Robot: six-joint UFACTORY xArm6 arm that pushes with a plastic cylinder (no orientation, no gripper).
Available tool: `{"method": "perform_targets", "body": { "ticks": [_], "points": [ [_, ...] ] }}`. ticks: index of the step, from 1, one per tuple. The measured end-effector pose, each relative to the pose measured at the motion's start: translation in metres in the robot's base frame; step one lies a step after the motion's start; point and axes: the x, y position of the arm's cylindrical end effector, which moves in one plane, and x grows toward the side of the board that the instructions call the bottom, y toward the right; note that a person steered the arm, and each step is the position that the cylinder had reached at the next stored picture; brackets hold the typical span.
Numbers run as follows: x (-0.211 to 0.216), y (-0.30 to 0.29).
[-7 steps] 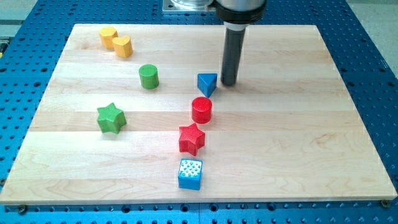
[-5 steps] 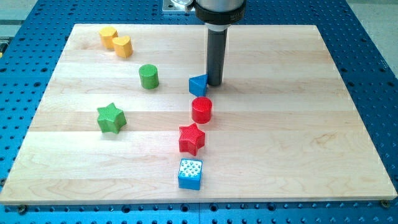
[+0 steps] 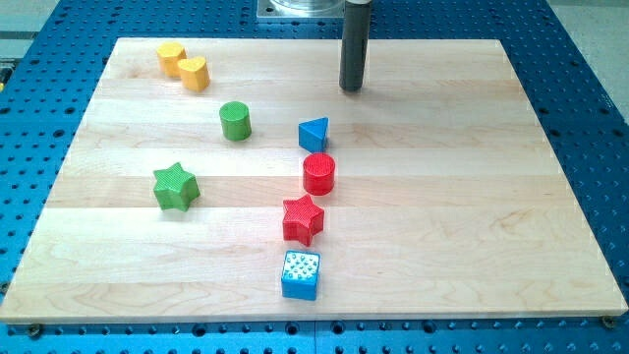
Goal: Place the green circle top left to the triangle
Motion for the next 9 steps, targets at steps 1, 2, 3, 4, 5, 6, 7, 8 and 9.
{"method": "perform_targets", "body": {
  "ticks": [1, 2, 3, 4, 5, 6, 7, 8, 9],
  "points": [
    [0.000, -0.032],
    [0.009, -0.109],
    [0.038, -0.183],
    [0.056, -0.231],
    [0.101, -0.237],
    [0.112, -0.196],
    [0.098, -0.167],
    [0.076, -0.149],
    [0.075, -0.106]
  ]
}}
